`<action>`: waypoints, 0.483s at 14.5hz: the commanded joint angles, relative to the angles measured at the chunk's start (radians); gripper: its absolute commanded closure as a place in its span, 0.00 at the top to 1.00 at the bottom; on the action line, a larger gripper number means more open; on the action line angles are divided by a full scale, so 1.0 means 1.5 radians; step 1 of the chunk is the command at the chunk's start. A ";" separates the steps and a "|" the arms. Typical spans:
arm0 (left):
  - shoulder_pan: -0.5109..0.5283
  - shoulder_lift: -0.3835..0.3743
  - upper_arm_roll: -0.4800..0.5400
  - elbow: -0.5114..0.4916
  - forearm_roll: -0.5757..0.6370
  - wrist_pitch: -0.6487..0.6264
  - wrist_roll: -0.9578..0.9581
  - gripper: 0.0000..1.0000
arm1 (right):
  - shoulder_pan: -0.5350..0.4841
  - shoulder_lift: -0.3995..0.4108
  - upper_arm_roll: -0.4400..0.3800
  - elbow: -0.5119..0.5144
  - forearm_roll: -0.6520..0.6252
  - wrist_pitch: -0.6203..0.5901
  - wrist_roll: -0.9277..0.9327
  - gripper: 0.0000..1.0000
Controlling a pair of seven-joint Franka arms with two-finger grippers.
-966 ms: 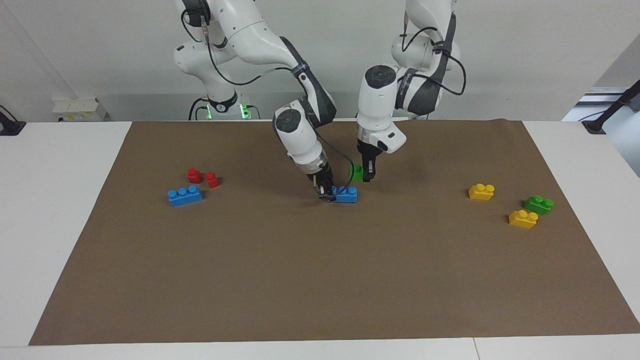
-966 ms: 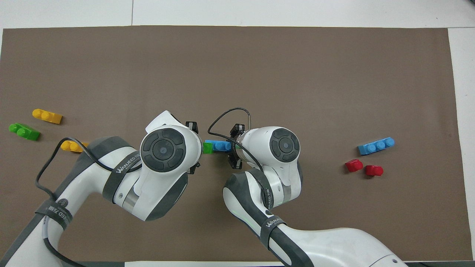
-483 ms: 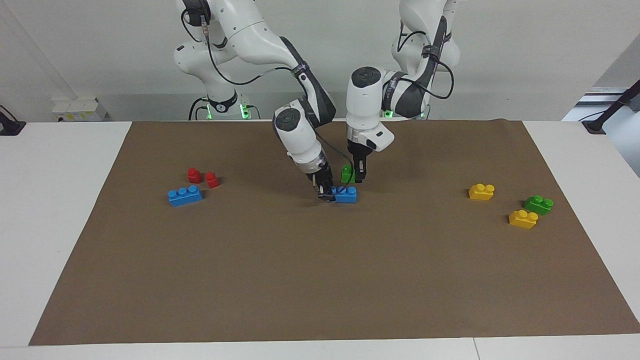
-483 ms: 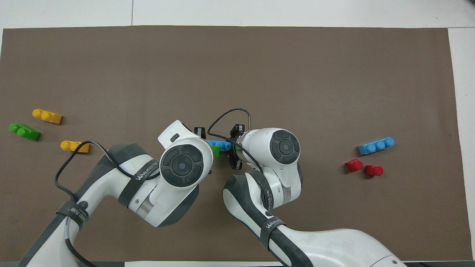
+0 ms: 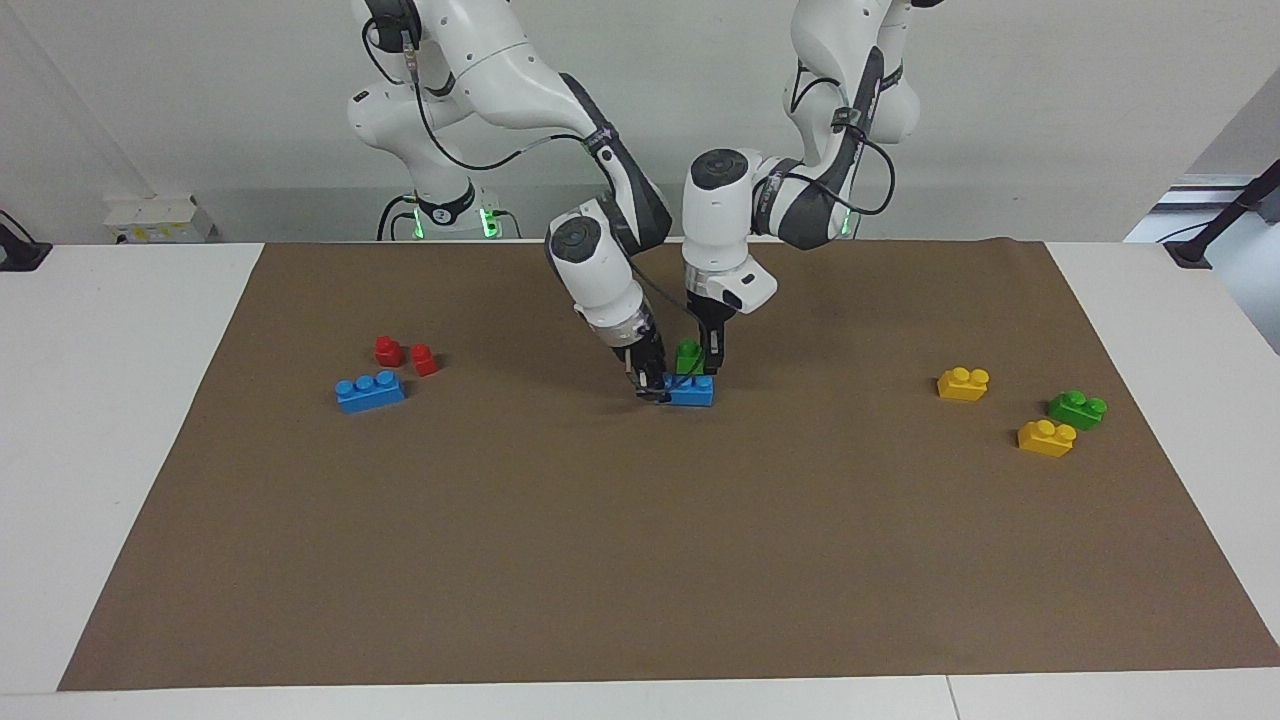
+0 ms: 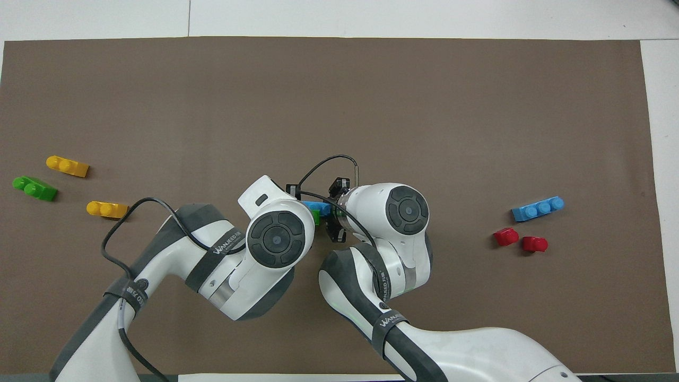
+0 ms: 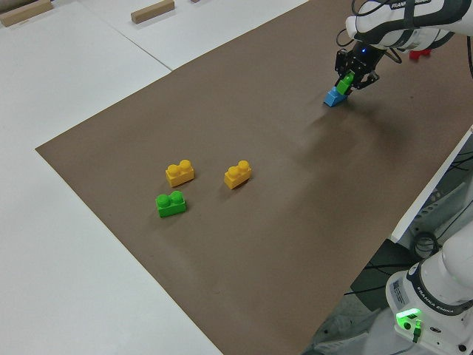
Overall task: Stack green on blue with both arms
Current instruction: 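Press the green brick onto the blue brick end with the left gripper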
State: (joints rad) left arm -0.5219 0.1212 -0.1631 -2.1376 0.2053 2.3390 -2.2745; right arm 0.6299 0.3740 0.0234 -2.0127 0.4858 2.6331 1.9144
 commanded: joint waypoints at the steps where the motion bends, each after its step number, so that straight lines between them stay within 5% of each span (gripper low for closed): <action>1: -0.016 0.009 0.012 -0.008 0.049 0.023 -0.053 0.00 | 0.003 -0.001 -0.003 -0.021 0.006 0.015 -0.007 0.00; 7: -0.017 0.031 0.012 0.002 0.064 0.029 -0.067 0.00 | 0.003 -0.001 -0.003 -0.021 0.006 0.016 -0.010 0.00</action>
State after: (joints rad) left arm -0.5309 0.1333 -0.1627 -2.1360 0.2729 2.3594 -2.3429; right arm 0.6300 0.3741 0.0234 -2.0129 0.4857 2.6335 1.9144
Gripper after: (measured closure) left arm 0.656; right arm 0.656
